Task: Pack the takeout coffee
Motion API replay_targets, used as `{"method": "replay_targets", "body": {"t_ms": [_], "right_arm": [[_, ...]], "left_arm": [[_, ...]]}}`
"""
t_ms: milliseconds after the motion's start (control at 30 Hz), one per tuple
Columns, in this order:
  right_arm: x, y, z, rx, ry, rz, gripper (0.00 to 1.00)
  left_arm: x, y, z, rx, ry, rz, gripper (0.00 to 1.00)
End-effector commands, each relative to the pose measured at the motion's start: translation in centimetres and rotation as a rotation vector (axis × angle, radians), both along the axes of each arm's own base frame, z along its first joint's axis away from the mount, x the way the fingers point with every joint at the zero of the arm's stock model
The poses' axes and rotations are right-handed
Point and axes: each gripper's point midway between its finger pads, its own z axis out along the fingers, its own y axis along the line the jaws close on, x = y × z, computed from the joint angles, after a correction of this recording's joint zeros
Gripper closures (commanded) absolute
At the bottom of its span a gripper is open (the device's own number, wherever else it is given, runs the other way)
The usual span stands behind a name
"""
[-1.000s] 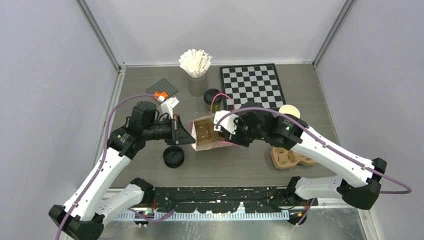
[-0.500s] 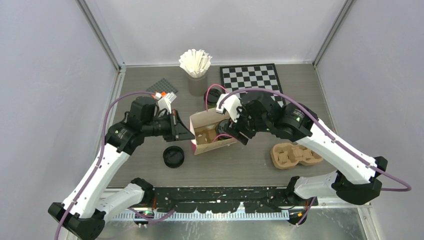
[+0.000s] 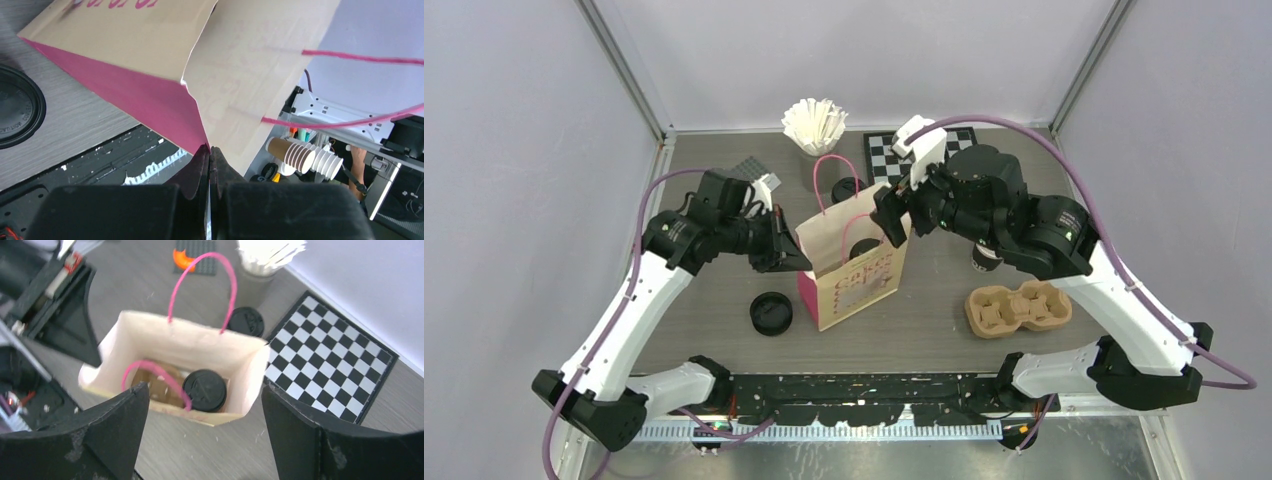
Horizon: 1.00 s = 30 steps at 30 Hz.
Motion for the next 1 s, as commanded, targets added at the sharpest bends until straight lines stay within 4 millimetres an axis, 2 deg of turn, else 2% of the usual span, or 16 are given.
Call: {"method": "replay_targets", "body": {"t_ms": [0,100,233,367,567,867,933,967], "right_arm": [[3.5,-1.2,5.3,0.224,-0.1,-0.232,0.12],[5.1,-2.0,6.0,0.264,-0.133,-0.315,0.11],[7.0,-2.7,5.6,0.278,-0.123,-0.399,0.1],[9.5,-3.6,4.1,0.308,-0.048,-0.485,0.1],[13.3,-5.9,1.3,0.317,0.035,-0.611,0.11],[16.3,-10.3,-6.9,0.199,0.191,-0.743,0.12],[16.6,-11.2,-9.2,0.16,0.239,-0.792,0.12],[16.5,-11.6,-10.5,0.141,0.269,-0.814,0.12]], "left_arm": [[-0.7,0.8,0.0,0.053,0.059,0.018,1.0],[-0.5,1.3,-0.3,0.096,0.065,0.026,0.98],[0.1,1.6,-0.3,0.124,0.046,0.038,0.93],[0.5,1.9,0.1,0.142,0.02,0.049,0.79],[1.4,3.6,0.1,0.221,-0.059,0.103,0.61],[3.0,5.0,1.2,0.282,-0.184,0.144,0.45],[3.3,5.3,1.7,0.291,-0.219,0.153,0.4],[3.4,5.5,1.9,0.298,-0.236,0.152,0.33]]}}
